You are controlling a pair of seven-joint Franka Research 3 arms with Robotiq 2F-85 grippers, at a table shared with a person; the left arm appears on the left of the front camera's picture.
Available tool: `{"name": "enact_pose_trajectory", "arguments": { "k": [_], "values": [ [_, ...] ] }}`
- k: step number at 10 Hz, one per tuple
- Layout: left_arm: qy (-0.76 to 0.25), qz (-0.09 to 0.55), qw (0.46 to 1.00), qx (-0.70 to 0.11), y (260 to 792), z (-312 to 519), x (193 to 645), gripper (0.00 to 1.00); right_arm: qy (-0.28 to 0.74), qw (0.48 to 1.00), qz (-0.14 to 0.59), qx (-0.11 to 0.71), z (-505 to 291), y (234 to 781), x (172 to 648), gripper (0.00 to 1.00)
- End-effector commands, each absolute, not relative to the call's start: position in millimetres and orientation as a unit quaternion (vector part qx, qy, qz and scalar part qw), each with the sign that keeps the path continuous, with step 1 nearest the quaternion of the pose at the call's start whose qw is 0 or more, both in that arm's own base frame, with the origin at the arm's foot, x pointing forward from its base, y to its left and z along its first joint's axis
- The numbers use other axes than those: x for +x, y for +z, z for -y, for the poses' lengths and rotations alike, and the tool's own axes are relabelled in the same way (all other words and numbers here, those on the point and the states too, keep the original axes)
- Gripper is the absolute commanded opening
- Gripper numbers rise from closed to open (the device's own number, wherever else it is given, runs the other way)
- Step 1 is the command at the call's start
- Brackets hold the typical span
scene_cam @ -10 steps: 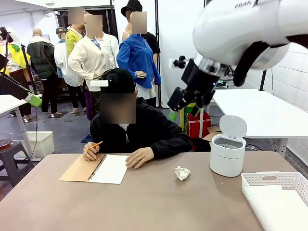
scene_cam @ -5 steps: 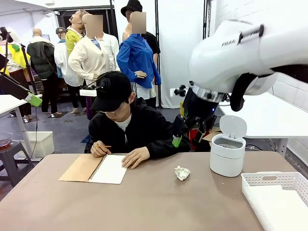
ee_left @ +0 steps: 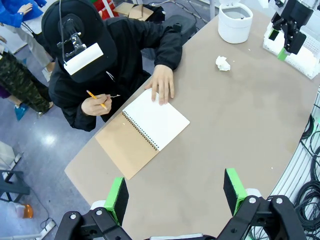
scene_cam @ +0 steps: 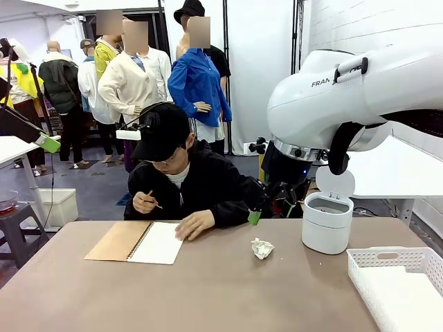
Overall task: Sort the paper based on its condition.
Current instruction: If a person hands you a paper, place it in the Organizing basket , and if it's crumpled, put it in the Trash can.
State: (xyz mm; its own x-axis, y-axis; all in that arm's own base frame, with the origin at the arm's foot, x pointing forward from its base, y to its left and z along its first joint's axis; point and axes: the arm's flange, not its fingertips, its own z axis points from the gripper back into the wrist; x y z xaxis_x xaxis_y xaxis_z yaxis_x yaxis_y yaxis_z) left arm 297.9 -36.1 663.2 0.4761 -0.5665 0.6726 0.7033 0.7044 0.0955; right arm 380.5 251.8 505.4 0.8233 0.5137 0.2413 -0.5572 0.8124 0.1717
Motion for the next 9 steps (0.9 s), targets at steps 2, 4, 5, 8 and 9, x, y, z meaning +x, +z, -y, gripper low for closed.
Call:
{"name": "enact_pose_trajectory", "arguments": {
  "k": [2, 4, 5, 8, 9],
  "values": [
    [-0.370, 0.354, 0.853, -0.097, 663.2, 35.3, 298.3, 1.00, 0.283, 0.947, 0.092, 0.118, -251.8, 505.4, 380.5, 1.00],
    [-0.370, 0.354, 0.853, -0.097, 663.2, 35.3, 298.3, 1.00, 0.281, 0.948, 0.045, 0.143, -253.5, 466.0, 416.5, 1.00],
    [-0.370, 0.354, 0.853, -0.097, 663.2, 35.3, 298.3, 1.00, 0.282, 0.948, 0.035, 0.142, -256.0, 452.5, 426.7, 1.00],
    [-0.370, 0.354, 0.853, -0.097, 663.2, 35.3, 298.3, 1.00, 0.277, 0.953, 0.013, 0.123, -254.0, 417.8, 445.8, 1.00],
    [-0.370, 0.354, 0.853, -0.097, 663.2, 35.3, 298.3, 1.00, 0.277, 0.953, 0.004, 0.122, -256.7, 401.2, 455.7, 1.00]
  ]
}}
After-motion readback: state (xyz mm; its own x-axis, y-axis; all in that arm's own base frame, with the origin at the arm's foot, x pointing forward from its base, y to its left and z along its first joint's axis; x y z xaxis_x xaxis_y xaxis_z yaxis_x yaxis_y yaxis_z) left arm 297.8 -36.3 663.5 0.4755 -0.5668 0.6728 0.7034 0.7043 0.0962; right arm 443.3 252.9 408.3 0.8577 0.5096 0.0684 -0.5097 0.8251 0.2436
